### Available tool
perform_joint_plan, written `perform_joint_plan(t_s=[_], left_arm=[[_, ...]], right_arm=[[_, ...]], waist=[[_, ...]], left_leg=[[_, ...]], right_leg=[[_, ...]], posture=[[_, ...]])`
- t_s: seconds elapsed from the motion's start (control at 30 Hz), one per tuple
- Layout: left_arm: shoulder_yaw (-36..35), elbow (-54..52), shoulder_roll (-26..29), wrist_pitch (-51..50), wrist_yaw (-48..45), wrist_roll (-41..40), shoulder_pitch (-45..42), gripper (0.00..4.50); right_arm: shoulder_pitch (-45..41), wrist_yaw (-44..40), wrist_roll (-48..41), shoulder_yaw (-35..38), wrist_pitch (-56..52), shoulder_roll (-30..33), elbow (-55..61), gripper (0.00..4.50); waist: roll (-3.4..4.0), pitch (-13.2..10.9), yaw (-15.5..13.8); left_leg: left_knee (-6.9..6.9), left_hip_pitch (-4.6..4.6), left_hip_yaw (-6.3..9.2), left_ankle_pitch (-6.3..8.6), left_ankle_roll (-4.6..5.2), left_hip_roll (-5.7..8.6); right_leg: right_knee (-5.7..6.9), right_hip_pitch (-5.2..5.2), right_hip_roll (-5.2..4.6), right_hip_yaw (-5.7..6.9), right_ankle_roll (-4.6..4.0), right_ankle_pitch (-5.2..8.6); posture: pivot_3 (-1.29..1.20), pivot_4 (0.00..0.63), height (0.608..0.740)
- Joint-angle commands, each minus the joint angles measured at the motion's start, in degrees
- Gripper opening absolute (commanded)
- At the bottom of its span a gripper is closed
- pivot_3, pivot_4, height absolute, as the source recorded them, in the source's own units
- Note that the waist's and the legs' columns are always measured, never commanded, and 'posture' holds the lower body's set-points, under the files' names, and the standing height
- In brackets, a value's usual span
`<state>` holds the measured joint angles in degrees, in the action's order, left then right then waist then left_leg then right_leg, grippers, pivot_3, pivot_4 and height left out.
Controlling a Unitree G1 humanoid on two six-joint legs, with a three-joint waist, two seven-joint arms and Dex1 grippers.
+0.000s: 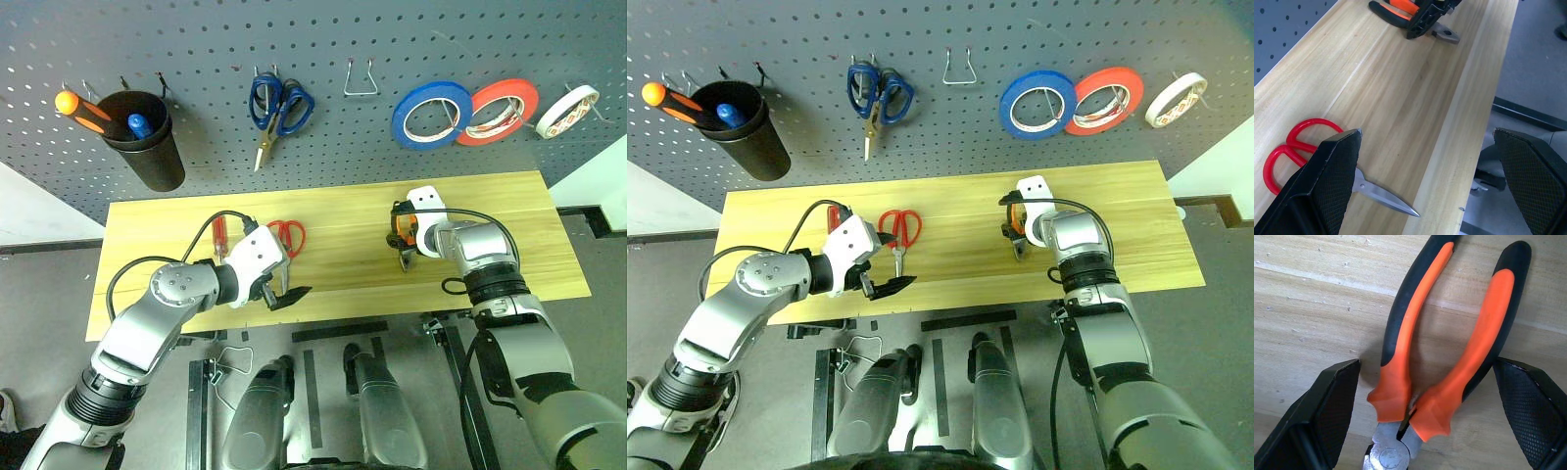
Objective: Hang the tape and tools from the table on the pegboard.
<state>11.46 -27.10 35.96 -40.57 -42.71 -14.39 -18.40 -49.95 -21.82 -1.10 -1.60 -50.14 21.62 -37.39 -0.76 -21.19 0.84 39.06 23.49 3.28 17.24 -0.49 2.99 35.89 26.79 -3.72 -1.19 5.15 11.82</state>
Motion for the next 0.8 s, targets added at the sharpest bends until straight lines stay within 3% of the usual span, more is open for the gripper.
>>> perform_joint_plan(t_s=[0.03, 0.17, 0.3, 0.6, 0.8], left_arm=[[-0.47, -1.17, 0.15, 0.88, 0.00, -0.20, -0.07, 4.50], [-0.50, -1.27, 0.27, 0.84, 0.03, -0.15, 0.10, 4.50], [-0.53, -1.14, 0.32, 0.86, 0.06, -0.09, 0.05, 4.50], [-0.65, -0.73, -0.01, 1.43, -0.04, -0.18, -0.23, 4.50], [-2.33, -0.90, -1.26, 6.38, -1.59, -1.88, 0.04, 4.50]], right_arm=[[-0.66, 0.02, -0.62, 0.97, -1.05, 0.20, 1.25, 4.47], [-0.91, 0.39, -0.66, 1.08, -0.84, 0.08, 1.12, 3.53], [-1.04, 0.43, -0.49, 0.81, -0.45, 0.03, 1.05, 2.20], [0.47, -1.19, -0.31, -0.57, 2.52, 0.38, 5.65, 2.15], [8.64, -3.00, -3.88, 2.49, 2.13, 1.42, 28.63, 2.15]], waist=[[0.00, 0.00, 0.00], [0.00, -0.01, 0.05], [0.00, -0.01, 0.06], [0.02, -0.04, 0.04], [0.03, -0.04, -0.07]], left_leg=[[-0.01, 0.00, 0.00, 0.00, 0.00, 0.00], [-0.03, 0.00, 0.00, 0.00, 0.00, 0.00], [-0.04, 0.00, 0.00, 0.00, 0.00, 0.00], [-0.06, 0.04, 0.00, 0.00, 0.00, 0.00], [0.04, 0.87, 0.02, -0.17, -0.30, 0.00]], right_leg=[[-0.02, 0.00, 0.00, 0.00, 0.00, 0.00], [-0.04, 0.00, 0.00, 0.00, 0.00, 0.00], [-0.04, 0.00, 0.00, 0.00, 0.00, 0.00], [-0.06, 0.05, 0.00, 0.00, 0.00, 0.00], [0.16, 0.82, 0.00, 0.05, 0.01, -0.01]], posture=[[0.07, 0.411, 0.740], [0.08, 0.414, 0.740], [0.08, 0.414, 0.740], [0.07, 0.409, 0.740], [0.07, 0.392, 0.740]])
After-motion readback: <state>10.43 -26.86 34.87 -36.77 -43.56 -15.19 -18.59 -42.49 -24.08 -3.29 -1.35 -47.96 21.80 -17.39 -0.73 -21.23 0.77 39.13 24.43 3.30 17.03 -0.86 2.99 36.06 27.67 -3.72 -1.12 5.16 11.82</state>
